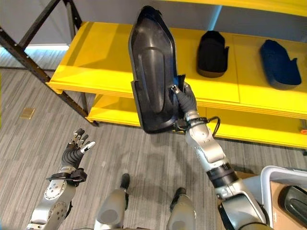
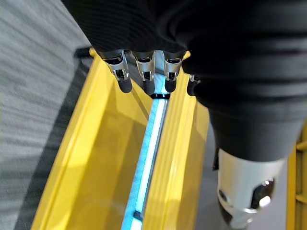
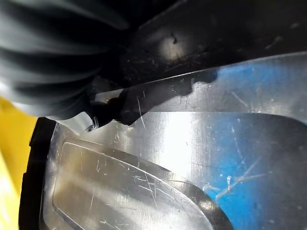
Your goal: Move parts from the plastic box to the shelf.
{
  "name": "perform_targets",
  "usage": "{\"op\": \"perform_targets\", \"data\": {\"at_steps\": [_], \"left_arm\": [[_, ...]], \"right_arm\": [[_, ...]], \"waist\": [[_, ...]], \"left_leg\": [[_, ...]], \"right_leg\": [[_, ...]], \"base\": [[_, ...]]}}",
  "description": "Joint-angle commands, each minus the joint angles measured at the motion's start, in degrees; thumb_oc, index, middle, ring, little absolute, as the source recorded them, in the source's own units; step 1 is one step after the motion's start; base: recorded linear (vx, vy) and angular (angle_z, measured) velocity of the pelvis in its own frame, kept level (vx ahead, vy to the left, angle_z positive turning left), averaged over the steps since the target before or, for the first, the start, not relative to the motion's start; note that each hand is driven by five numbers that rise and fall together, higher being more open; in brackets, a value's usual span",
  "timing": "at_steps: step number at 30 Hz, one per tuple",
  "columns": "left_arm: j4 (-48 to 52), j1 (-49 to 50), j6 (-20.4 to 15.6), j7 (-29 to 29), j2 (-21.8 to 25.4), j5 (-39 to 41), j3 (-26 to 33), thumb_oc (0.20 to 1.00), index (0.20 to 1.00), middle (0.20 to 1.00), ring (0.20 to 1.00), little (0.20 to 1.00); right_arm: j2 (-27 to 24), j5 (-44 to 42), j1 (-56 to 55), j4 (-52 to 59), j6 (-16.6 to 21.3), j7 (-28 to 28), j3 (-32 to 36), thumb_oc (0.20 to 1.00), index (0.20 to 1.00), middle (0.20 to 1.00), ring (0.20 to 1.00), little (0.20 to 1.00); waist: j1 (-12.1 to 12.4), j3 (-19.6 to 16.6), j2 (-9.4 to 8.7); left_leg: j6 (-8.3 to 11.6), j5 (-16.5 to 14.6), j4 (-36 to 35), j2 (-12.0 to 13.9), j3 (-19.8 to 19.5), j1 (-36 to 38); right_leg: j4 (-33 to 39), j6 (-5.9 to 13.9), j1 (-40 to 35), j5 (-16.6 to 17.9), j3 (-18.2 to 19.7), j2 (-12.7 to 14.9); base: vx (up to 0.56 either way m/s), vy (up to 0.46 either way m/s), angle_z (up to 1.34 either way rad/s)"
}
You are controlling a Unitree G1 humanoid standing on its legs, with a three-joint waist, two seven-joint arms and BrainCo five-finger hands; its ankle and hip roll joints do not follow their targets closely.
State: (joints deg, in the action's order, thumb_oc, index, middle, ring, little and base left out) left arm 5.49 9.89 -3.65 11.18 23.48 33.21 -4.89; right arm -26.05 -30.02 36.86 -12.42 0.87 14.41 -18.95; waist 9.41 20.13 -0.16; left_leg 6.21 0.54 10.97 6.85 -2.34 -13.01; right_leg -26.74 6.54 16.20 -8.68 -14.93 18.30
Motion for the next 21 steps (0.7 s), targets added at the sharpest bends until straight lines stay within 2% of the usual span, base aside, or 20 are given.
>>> {"op": "perform_targets", "data": {"at_steps": [1,7,16,21], "left_arm": [[6.34,-0.45,-4.36,-0.26,4.32,2.16,0.88,1.0,1.0,1.0,1.0,1.0],[6.9,-1.29,-5.26,-0.01,6.53,3.55,-0.76,1.0,1.0,1.0,1.0,1.0],[7.92,-2.21,-6.36,0.02,8.31,4.73,-2.07,1.0,1.0,1.0,1.0,1.0],[8.85,-2.55,-7.12,-0.15,9.33,5.02,-2.91,1.0,1.0,1.0,1.0,1.0]], "right_arm": [[0.85,1.17,9.3,1.51,3.75,2.61,0.81,0.2,0.2,0.2,0.2,0.2],[0.37,1.69,22.08,-10.81,2.92,5.24,-1.11,0.2,0.2,0.2,0.2,0.2],[-0.66,0.87,34.29,-25.0,2.82,7.65,-1.98,0.2,0.2,0.2,0.2,0.2],[-3.23,0.49,42.19,-37.01,2.86,9.06,-2.79,0.2,0.2,0.2,0.2,0.2]], "waist": [[0.87,1.91,-2.65],[3.1,3.74,-1.79],[5.21,5.06,-0.71],[6.37,5.8,0.04]], "left_leg": [[-0.03,-4.77,4.97,1.37,-2.12,-2.35],[-0.34,-4.66,5.22,0.7,-3.02,-4.03],[-0.43,-3.83,5.05,-0.16,-4.19,-6.64],[-0.48,-2.98,4.37,-0.74,-5.03,-8.48]], "right_leg": [[11.76,2.49,-9.49,4.04,-2.33,1.34],[11.79,2.45,-8.93,4.19,-3.12,1.61],[12.52,2.32,-8.03,4.43,-4.39,1.69],[13.48,2.26,-7.35,4.64,-5.22,1.63]], "base": [[-0.02,0.011,0.05],[-0.01,0.009,0.05],[0.0,0.01,0.06],[0.01,0.012,0.18]]}}
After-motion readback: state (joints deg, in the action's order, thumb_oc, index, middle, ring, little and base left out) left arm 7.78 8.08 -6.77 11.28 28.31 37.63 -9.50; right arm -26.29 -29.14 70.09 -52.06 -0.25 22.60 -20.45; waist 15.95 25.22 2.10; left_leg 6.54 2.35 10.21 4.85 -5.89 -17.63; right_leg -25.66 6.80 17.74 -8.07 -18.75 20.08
